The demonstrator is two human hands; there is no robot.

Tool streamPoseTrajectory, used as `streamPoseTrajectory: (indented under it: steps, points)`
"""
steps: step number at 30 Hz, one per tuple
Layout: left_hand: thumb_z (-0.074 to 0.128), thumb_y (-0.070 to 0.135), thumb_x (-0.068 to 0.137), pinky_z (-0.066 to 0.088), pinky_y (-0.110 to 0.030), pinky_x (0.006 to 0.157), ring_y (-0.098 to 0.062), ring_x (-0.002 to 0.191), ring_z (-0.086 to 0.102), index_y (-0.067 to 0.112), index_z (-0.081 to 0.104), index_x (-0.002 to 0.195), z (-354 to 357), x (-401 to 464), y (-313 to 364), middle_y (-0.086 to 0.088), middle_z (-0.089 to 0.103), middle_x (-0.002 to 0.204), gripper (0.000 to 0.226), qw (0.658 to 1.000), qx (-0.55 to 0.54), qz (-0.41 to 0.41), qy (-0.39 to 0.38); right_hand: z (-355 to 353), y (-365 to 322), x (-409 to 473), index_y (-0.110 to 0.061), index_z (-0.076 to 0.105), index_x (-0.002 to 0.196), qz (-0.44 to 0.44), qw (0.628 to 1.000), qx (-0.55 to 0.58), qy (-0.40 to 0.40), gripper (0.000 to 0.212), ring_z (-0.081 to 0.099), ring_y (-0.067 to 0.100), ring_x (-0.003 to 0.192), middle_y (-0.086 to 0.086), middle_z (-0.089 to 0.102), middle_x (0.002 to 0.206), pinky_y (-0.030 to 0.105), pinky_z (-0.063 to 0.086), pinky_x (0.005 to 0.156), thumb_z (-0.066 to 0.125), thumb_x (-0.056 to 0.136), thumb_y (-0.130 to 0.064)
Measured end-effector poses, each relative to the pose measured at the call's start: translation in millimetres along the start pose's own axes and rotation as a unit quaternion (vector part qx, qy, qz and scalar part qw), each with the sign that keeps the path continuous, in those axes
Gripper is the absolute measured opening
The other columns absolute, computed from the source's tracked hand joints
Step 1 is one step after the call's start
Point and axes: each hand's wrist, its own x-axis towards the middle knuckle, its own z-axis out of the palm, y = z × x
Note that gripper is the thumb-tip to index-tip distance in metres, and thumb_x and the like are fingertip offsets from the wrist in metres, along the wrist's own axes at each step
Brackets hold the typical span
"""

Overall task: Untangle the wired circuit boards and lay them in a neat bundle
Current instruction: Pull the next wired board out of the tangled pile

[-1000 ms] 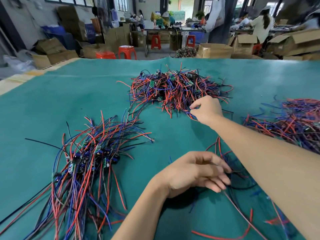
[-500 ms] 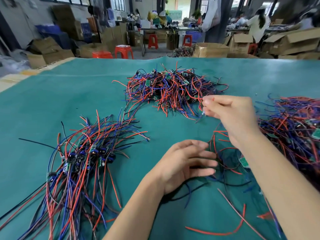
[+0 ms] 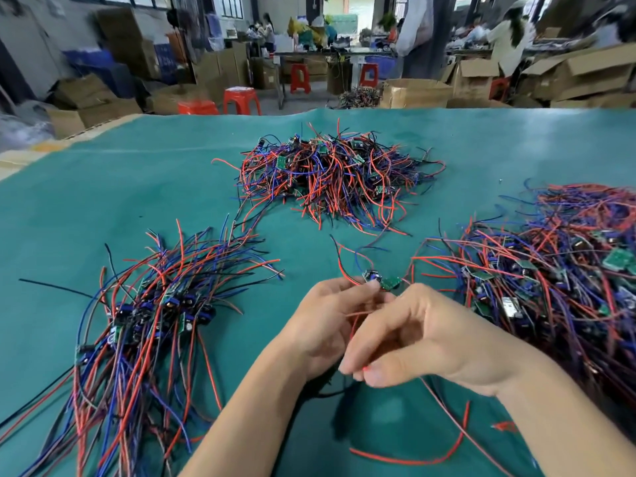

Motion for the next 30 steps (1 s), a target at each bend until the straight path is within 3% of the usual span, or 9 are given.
streamPoseTrajectory:
  steps: [2,4,7,10,13,17,20,26,30]
  points:
    - [0.059,0.011,0.095,0.056,-0.031,0.063,-0.023,0.069,0.061,0.004,0.059,0.097,0.9,1.6,-1.1,-0.013,0.067,0.080,0.008,1.000,-0.018,0.010,0.022,-3.5,-1.2,-2.1,-0.002,0.081,0.098,-0.003,1.000,0.018,-0.009,0.021,0.070,0.017,0.077,0.015,0.076,0.087,0.023,0.054,0.068,0.072,0.080,0.003]
    - [0.058,0.010,0.095,0.052,-0.032,0.067,-0.024,0.072,0.059,0.006,0.059,0.106,2.3,2.9,-1.3,-0.017,0.064,0.090,0.012,0.999,-0.024,0.023,0.032,-10.1,-3.6,-2.2,-0.005,0.081,0.092,-0.021,0.996,0.072,0.044,0.019,0.069,0.018,0.065,0.018,0.076,0.086,0.023,0.051,0.051,0.071,0.076,-0.007]
    - [0.059,0.011,0.095,0.053,-0.024,0.062,-0.017,0.067,0.062,0.009,0.067,0.102,2.2,2.4,-0.9,-0.011,0.064,0.083,0.011,0.999,-0.019,0.029,0.029,-25.0,-0.1,-1.5,-0.012,0.079,0.077,-0.043,0.947,0.127,0.292,0.011,0.047,0.012,0.038,0.010,0.066,0.065,0.015,0.020,0.038,0.068,0.078,-0.011]
    - [0.058,0.013,0.097,0.049,-0.019,0.058,-0.012,0.066,0.059,0.000,0.065,0.115,2.4,1.8,-0.6,-0.004,0.061,0.079,0.023,0.999,0.002,0.037,0.028,-35.7,9.3,-0.4,-0.013,0.077,0.074,-0.034,0.879,-0.010,0.476,0.019,0.046,0.014,0.038,0.004,0.071,0.071,0.015,0.024,0.033,0.067,0.087,-0.004]
    - [0.058,0.012,0.097,0.047,-0.019,0.057,-0.011,0.065,0.058,-0.015,0.054,0.123,2.2,1.4,-1.8,-0.003,0.062,0.079,0.037,0.999,0.018,0.040,0.023,-29.9,13.1,4.7,-0.018,0.077,0.083,-0.025,0.883,-0.058,0.466,0.005,0.059,0.010,0.055,-0.003,0.074,0.081,0.016,0.039,0.043,0.075,0.088,-0.017]
    - [0.061,0.008,0.094,0.048,-0.020,0.056,-0.013,0.065,0.060,-0.008,0.060,0.115,1.9,-0.4,-1.0,-0.006,0.065,0.080,0.027,0.999,0.017,0.047,0.013,-23.4,17.2,8.8,-0.021,0.075,0.078,-0.001,0.889,-0.117,0.442,0.028,0.061,0.011,0.065,0.002,0.069,0.071,0.025,0.050,0.053,0.069,0.078,-0.049]
    - [0.061,0.005,0.093,0.043,-0.019,0.055,-0.011,0.060,0.057,0.011,0.067,0.091,1.6,-0.6,-0.8,-0.005,0.065,0.075,0.009,0.998,0.046,0.052,0.005,-19.3,16.4,9.7,-0.025,0.080,0.085,-0.008,0.912,-0.078,0.402,0.013,0.066,0.007,0.075,-0.002,0.075,0.081,0.025,0.052,0.057,0.074,0.088,-0.036]
    - [0.062,0.000,0.088,0.029,-0.019,0.051,-0.010,0.054,0.041,0.007,0.068,0.089,5.9,-3.6,0.5,-0.003,0.055,0.072,0.010,0.993,0.098,0.058,-0.015,-14.7,14.0,10.5,-0.017,0.082,0.092,0.006,0.933,0.007,0.359,0.012,0.063,0.008,0.073,0.008,0.078,0.096,0.024,0.042,0.055,0.079,0.081,-0.013]
    - [0.059,0.005,0.092,0.037,-0.019,0.049,-0.012,0.057,0.050,0.002,0.063,0.112,8.6,-4.1,3.5,-0.006,0.063,0.079,0.020,0.997,0.070,0.038,0.008,-15.8,10.5,11.2,-0.014,0.080,0.082,-0.021,0.920,0.108,0.376,0.008,0.060,0.011,0.071,0.010,0.072,0.095,0.026,0.039,0.056,0.079,0.075,-0.009]
